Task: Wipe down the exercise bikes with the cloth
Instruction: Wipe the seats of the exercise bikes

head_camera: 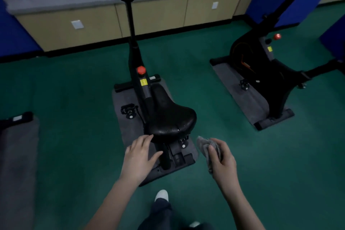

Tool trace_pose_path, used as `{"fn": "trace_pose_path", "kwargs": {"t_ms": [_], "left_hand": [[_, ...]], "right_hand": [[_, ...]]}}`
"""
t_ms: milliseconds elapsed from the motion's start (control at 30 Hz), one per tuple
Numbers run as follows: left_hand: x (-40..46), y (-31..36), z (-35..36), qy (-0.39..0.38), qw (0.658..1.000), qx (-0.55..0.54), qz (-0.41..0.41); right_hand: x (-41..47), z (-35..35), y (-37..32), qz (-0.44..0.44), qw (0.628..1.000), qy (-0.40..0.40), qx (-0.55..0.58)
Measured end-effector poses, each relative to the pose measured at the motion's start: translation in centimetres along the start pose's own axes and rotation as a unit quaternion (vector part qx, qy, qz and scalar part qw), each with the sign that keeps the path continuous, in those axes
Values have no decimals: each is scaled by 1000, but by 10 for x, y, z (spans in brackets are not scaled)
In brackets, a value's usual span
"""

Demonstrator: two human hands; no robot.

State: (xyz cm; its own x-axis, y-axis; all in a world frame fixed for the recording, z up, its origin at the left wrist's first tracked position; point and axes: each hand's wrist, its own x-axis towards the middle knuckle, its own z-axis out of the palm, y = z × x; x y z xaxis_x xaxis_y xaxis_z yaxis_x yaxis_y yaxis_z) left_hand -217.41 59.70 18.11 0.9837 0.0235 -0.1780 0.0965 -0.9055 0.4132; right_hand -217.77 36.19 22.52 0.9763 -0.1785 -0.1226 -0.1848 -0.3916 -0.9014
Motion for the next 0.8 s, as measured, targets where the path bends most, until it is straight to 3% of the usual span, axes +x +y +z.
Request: {"fn": "trace_pose_path", "kwargs": {"t_ms": [367, 567, 800], "left_hand": [[-6, 39, 21, 91, 978, -42, -184], [1, 76, 44, 160, 940, -86, -290], [21, 79, 67, 228, 897, -168, -338]], "right_hand": [[87, 8, -10, -106, 978, -179, 13], [128, -5, -2, -219, 934, -282, -22], [152, 37, -5, -364, 857, -363, -46]]}}
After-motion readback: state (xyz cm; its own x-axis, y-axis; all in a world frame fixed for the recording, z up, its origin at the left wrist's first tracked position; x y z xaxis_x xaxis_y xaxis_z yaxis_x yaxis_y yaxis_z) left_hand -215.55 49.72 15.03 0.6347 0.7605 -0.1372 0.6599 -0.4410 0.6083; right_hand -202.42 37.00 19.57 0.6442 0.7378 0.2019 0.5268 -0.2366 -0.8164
